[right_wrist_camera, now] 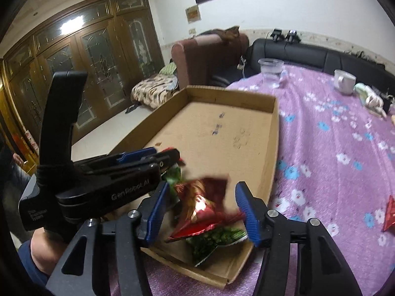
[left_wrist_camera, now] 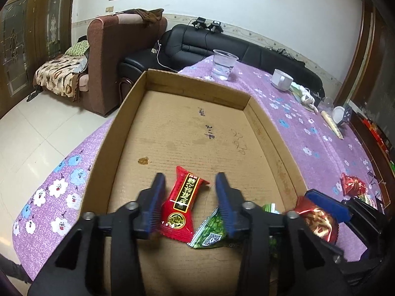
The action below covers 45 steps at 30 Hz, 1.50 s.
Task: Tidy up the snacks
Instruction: 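Open the left gripper to drop the red packet while the right drops the brown-red candy, then move both grippers back from the box to the snack pile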
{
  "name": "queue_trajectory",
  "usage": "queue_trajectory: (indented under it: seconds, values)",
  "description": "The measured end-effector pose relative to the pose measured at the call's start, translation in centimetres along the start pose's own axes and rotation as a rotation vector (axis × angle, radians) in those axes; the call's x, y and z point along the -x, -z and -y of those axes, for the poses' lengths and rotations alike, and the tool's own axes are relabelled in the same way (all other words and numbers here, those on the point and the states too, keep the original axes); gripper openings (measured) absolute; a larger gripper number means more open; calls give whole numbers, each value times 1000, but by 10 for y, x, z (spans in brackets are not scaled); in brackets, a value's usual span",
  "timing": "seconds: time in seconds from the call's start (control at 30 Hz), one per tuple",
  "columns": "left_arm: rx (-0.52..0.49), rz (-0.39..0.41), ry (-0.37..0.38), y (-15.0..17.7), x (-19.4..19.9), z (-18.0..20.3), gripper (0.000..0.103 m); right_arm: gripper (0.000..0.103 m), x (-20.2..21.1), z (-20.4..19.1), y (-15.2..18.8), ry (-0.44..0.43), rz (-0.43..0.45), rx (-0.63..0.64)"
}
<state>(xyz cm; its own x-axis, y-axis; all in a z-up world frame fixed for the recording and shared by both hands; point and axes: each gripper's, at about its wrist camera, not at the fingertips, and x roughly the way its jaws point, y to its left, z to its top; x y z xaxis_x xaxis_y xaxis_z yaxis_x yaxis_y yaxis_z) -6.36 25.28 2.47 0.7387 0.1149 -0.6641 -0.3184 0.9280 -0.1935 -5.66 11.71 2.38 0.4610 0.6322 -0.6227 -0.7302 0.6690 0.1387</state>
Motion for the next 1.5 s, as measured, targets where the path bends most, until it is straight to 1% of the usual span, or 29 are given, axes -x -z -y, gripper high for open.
queue_trajectory:
  seconds: [0.1,0.3,0.33,0.37,0.4,0.57,1.0,1.33,1.5]
  values:
    - [-1,2,1,0,1,0,47,57,3,5,-1,-9,11,-29]
    - [-11,22,22,-1,6,2,48,57,17,27,-5,18,68,-112]
    - [-12,29,27,0,7,2,50,57,18,31,-5,28,75,-127]
    - [-13,36,31,0,9,2,55,57,20,37,-6,35,83,-152]
    - [-14,43,30,0,10,2,57,57,21,40,-6,41,86,-168]
    - [-23,62,32,2,15,3,57,60,22,56,-7,55,84,-238]
    - [-25,53,5,2,12,5,57,60,23,57,-6,44,86,-249]
    - [-29,54,5,2,12,6,57,60,22,61,-7,45,86,-258]
    - [-28,58,2,2,13,6,57,62,18,65,-5,30,65,-277]
